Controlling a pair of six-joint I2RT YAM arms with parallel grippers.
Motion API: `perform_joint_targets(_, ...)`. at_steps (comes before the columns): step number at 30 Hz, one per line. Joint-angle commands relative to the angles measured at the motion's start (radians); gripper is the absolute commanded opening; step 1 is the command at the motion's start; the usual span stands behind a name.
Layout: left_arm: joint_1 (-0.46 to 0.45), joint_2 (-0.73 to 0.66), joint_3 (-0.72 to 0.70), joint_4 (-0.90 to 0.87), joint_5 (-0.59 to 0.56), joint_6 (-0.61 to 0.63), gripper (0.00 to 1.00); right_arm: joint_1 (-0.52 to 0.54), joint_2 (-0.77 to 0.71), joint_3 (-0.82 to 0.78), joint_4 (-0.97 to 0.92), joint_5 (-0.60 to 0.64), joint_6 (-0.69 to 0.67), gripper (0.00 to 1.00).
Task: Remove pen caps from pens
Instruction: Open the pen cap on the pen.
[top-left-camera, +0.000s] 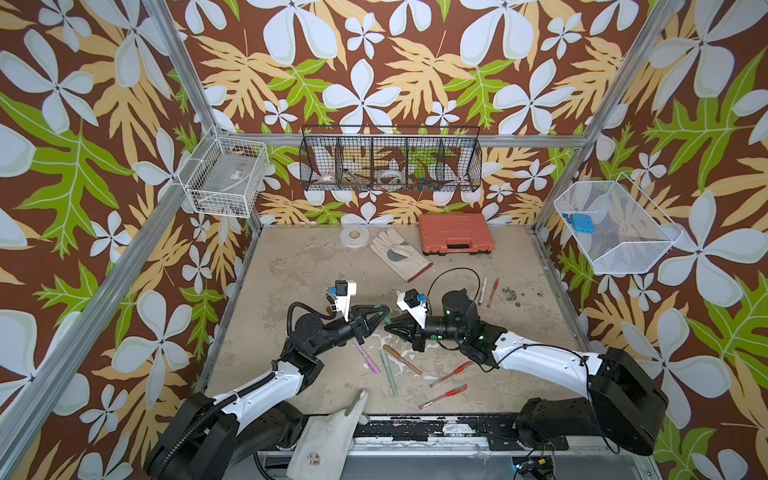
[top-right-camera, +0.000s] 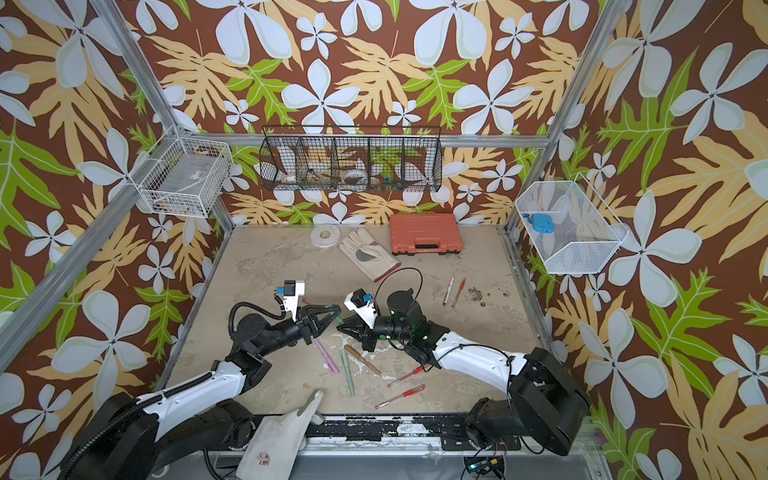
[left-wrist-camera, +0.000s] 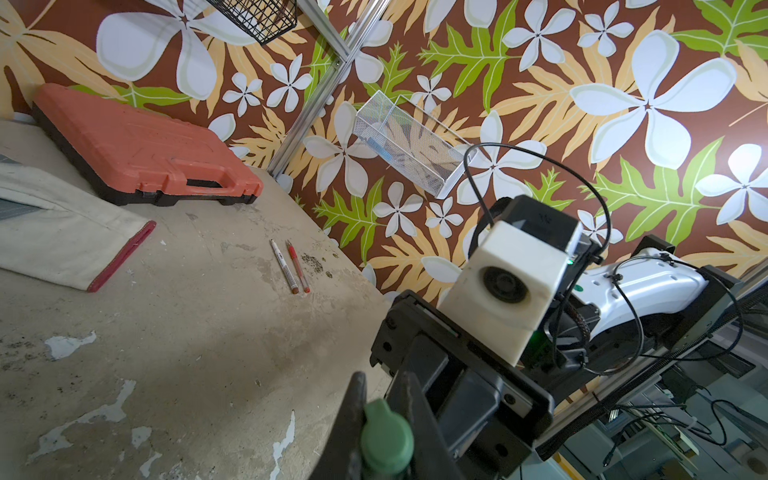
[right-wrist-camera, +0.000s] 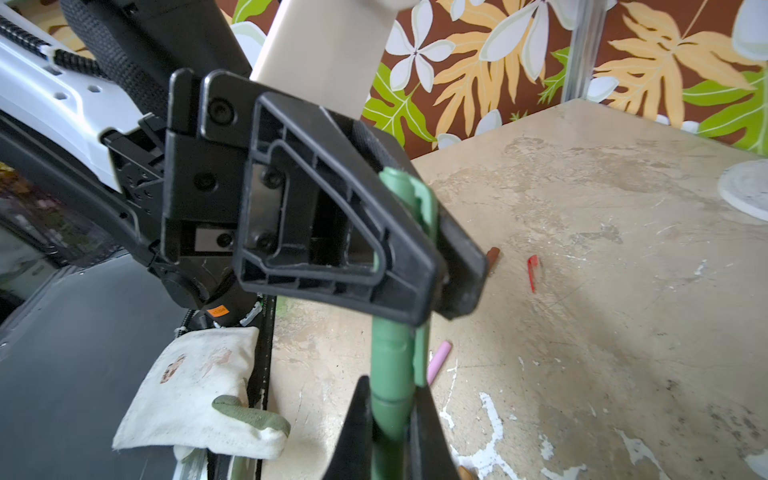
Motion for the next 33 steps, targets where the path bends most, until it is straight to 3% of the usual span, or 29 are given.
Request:
perform_joint_targets(1, 0.019, -0.008, -0.002, 0.092, -0.114, 0.0, 0.0, 0.018, -0.023, -0.03, -0.096, 0.221, -0.045, 0.0)
perform_joint_targets(4, 0.038, -0.017, -0.02, 0.102, -0.14, -0.018, 0.0, 0.042, -0.03, -0.043, -0.095, 0.373, -0.08, 0.0)
perform_joint_targets(8, 0.06, -0.003, -0.031, 0.125, -0.14, -0.04, 0.0, 0.069, -0.024, -0.042, -0.106, 0.445, -0.117, 0.0)
perform_joint_targets(26, 0.066, -0.018, -0.022, 0.122, -0.107, -0.028, 0.0, 0.062, 0.142, 0.061, -0.244, -0.032, -0.183, 0.0)
perform_joint_targets(33, 0.066, -0.022, -0.02, 0.121, -0.101, -0.021, 0.0, -0.001, 0.149, 0.043, -0.201, -0.176, -0.132, 0.0)
